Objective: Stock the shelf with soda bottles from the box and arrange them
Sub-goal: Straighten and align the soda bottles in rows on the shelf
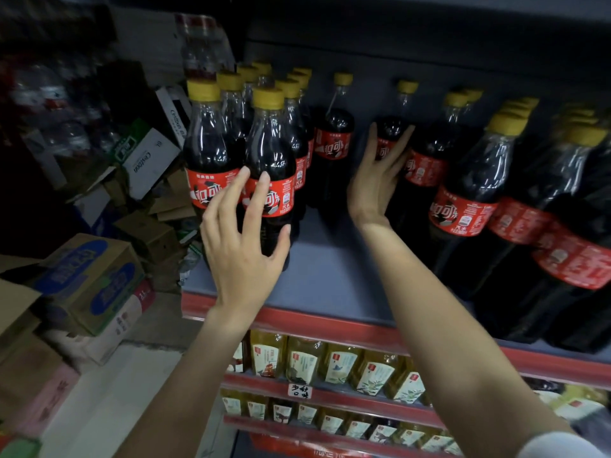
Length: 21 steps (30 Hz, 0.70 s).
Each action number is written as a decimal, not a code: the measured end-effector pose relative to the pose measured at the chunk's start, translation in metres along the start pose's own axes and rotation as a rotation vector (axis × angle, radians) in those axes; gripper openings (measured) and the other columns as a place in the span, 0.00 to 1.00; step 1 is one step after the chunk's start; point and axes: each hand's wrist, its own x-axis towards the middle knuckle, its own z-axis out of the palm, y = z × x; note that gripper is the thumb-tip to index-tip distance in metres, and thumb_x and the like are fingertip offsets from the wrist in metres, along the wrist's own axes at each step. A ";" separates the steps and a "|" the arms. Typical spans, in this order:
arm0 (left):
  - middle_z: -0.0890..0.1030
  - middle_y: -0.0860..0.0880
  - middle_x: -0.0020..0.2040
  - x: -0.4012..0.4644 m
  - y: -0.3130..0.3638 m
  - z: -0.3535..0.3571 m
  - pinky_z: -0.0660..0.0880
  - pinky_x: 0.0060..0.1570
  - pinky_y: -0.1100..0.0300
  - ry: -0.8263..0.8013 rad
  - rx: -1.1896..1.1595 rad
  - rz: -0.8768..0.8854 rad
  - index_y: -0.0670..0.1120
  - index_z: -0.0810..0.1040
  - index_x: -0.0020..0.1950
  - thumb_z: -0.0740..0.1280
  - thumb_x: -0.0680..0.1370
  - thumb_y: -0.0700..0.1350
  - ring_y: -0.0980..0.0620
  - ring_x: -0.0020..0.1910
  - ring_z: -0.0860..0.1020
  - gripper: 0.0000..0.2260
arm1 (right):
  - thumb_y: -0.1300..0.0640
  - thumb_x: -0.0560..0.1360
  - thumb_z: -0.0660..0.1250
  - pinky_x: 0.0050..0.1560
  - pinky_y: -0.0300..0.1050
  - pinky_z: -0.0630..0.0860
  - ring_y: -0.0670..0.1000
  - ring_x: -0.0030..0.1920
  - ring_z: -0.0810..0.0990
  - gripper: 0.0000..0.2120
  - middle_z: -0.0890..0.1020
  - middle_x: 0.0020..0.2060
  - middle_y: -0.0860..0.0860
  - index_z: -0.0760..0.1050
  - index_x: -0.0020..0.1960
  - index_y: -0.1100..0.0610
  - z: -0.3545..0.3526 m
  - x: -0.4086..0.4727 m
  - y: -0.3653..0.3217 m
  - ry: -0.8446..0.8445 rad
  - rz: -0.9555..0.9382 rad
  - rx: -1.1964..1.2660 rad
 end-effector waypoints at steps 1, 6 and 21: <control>0.64 0.45 0.71 0.000 0.000 0.000 0.58 0.70 0.57 -0.002 -0.004 0.003 0.46 0.65 0.72 0.70 0.75 0.47 0.44 0.67 0.65 0.28 | 0.80 0.70 0.57 0.60 0.61 0.72 0.70 0.73 0.53 0.46 0.39 0.75 0.66 0.47 0.78 0.49 -0.001 0.001 0.000 -0.018 0.025 0.006; 0.63 0.46 0.71 0.000 -0.002 -0.003 0.58 0.69 0.57 -0.023 -0.001 0.013 0.46 0.64 0.72 0.70 0.75 0.46 0.44 0.67 0.65 0.28 | 0.79 0.73 0.56 0.61 0.60 0.74 0.69 0.69 0.63 0.47 0.46 0.74 0.69 0.41 0.78 0.45 0.003 0.004 0.007 -0.010 0.066 0.016; 0.62 0.46 0.72 0.000 -0.002 -0.005 0.56 0.70 0.60 -0.058 -0.017 0.008 0.46 0.64 0.73 0.70 0.75 0.46 0.44 0.68 0.65 0.28 | 0.81 0.67 0.57 0.73 0.59 0.60 0.61 0.77 0.42 0.54 0.35 0.75 0.61 0.33 0.76 0.47 -0.007 -0.002 0.009 -0.241 -0.057 0.479</control>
